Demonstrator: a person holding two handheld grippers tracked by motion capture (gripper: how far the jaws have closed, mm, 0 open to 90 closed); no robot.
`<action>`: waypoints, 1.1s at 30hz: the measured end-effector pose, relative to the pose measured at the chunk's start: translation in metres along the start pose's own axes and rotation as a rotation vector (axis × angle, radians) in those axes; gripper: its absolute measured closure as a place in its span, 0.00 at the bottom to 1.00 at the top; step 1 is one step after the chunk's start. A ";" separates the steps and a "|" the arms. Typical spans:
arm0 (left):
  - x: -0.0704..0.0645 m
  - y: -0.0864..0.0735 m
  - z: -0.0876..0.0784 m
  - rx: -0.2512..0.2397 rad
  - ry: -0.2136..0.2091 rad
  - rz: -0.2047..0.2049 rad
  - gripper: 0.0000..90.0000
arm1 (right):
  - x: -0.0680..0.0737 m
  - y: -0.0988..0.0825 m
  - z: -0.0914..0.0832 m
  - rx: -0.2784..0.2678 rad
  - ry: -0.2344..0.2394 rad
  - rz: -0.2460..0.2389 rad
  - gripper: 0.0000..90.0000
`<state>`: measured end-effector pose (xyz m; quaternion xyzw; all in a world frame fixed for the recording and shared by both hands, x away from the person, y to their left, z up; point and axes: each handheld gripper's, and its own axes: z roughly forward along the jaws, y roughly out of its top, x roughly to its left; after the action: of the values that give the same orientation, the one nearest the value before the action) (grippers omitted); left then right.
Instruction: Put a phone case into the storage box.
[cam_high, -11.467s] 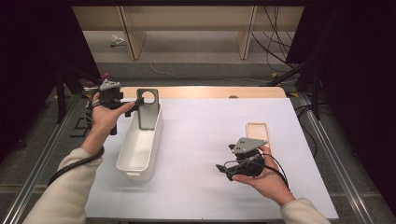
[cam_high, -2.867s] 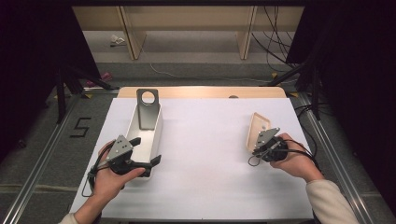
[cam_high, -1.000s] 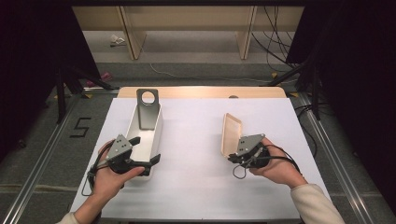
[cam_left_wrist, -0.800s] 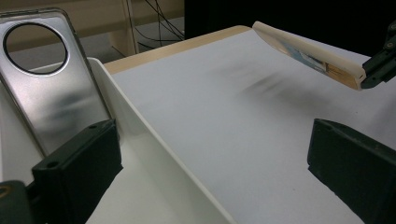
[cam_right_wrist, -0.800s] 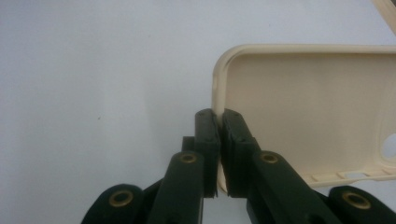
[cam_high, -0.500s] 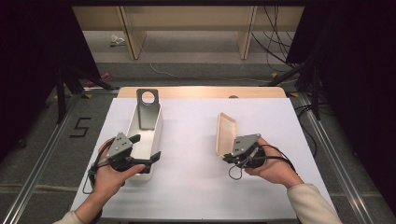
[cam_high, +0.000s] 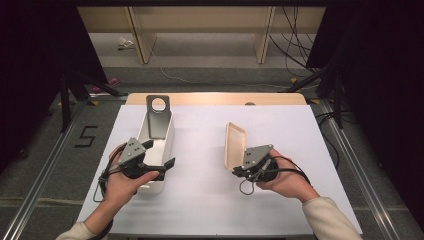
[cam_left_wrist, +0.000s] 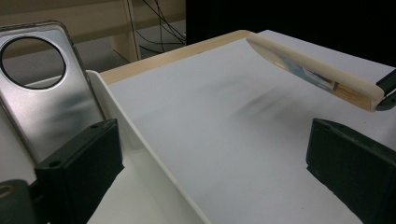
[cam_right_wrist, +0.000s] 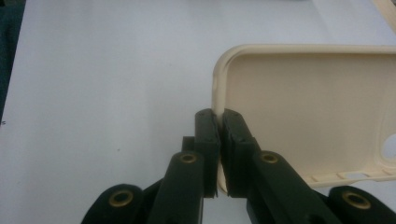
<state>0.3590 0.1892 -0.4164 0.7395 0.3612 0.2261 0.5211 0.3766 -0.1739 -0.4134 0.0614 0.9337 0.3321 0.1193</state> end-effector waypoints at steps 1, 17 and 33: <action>0.000 0.002 0.001 -0.002 0.000 0.002 0.04 | 0.000 0.001 0.001 -0.003 0.001 -0.005 0.96; -0.015 0.035 0.006 -0.005 -0.013 -0.004 0.12 | 0.008 0.012 0.011 -0.006 0.028 -0.028 0.96; -0.023 0.064 0.048 0.027 -0.034 0.025 0.15 | 0.011 0.018 0.013 -0.011 0.025 -0.044 0.96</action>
<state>0.3979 0.1302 -0.3722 0.7547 0.3462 0.2151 0.5141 0.3701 -0.1498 -0.4133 0.0363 0.9344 0.3352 0.1151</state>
